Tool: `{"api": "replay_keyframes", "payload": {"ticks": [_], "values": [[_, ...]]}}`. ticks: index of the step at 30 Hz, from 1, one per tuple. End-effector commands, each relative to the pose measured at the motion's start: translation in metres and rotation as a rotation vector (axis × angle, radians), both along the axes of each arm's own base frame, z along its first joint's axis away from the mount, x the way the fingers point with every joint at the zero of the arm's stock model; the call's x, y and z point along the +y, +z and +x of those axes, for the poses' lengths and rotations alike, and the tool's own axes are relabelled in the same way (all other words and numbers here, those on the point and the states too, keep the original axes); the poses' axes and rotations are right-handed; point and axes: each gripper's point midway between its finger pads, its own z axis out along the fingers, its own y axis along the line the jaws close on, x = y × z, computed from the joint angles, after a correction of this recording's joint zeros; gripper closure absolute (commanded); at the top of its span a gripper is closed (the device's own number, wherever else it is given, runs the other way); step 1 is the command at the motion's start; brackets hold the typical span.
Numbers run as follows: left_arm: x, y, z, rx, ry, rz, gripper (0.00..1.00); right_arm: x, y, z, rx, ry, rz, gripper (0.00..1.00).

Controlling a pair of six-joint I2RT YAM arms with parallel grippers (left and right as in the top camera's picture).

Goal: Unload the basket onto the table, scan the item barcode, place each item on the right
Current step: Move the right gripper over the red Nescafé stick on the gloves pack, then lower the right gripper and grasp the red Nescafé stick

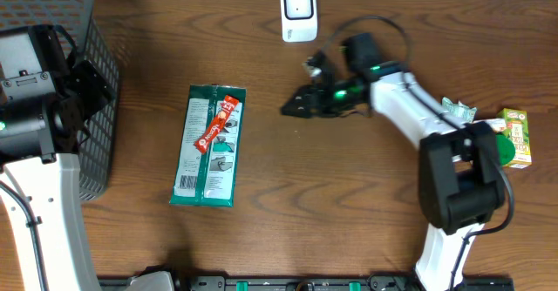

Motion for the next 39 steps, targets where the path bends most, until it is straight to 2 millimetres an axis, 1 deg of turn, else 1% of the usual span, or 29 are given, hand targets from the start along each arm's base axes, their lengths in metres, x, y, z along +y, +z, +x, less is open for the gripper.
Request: {"api": "replay_keyframes", "payload": {"ticks": [1, 4, 5, 8, 10, 12, 13, 14, 16, 20, 21, 25, 26, 30, 36, 39], "values": [[0.003, 0.002, 0.000, 0.003, 0.004, 0.015, 0.12, 0.037, -0.002, -0.005, 0.052, -0.093, -0.096, 0.38], [0.003, 0.002, 0.000, 0.003, 0.004, 0.015, 0.12, 0.064, 0.008, -0.007, -0.053, -0.083, -0.196, 0.38], [0.003, 0.002, 0.000, 0.003, 0.004, 0.015, 0.12, 0.075, 0.020, -0.007, -0.108, -0.094, -0.259, 0.38], [0.003, 0.002, 0.000, 0.003, 0.004, 0.015, 0.12, 0.087, 0.046, -0.002, -0.209, -0.144, -0.347, 0.38], [0.003, 0.002, 0.000, 0.003, 0.004, 0.015, 0.12, 0.097, 0.065, 0.003, -0.262, -0.215, -0.377, 0.43], [0.003, 0.002, 0.000, 0.003, 0.004, 0.015, 0.12, 0.105, 0.073, 0.005, -0.296, -0.289, -0.388, 0.45], [0.003, 0.002, 0.000, 0.003, 0.004, 0.015, 0.12, 0.109, 0.076, 0.007, -0.321, -0.330, -0.397, 0.45], [0.003, 0.002, 0.000, 0.003, 0.004, 0.015, 0.12, 0.112, 0.075, 0.006, -0.329, -0.347, -0.404, 0.47], [0.003, 0.002, 0.000, 0.003, 0.004, 0.015, 0.11, 0.120, 0.069, 0.002, -0.337, -0.373, -0.417, 0.52], [0.003, 0.002, 0.000, 0.003, 0.004, 0.015, 0.12, 0.145, 0.048, -0.010, -0.350, -0.336, -0.424, 0.53], [0.003, 0.002, 0.000, 0.003, 0.004, 0.015, 0.12, 0.157, 0.035, -0.016, -0.352, -0.314, -0.423, 0.53], [0.003, 0.002, 0.000, 0.003, 0.004, 0.015, 0.12, 0.178, 0.003, -0.025, -0.363, -0.284, -0.442, 0.56], [0.003, 0.002, 0.000, 0.003, 0.004, 0.015, 0.12, 0.183, -0.010, -0.028, -0.369, -0.282, -0.460, 0.57], [0.003, 0.002, 0.000, 0.003, 0.004, 0.015, 0.12, 0.191, -0.030, -0.033, -0.366, -0.273, -0.475, 0.62], [0.003, 0.002, 0.000, 0.003, 0.004, 0.015, 0.12, 0.186, -0.061, -0.037, -0.313, -0.309, -0.525, 0.66], [0.003, 0.002, 0.000, 0.003, 0.004, 0.015, 0.12, 0.183, -0.072, -0.039, -0.303, -0.302, -0.550, 0.67]]}}
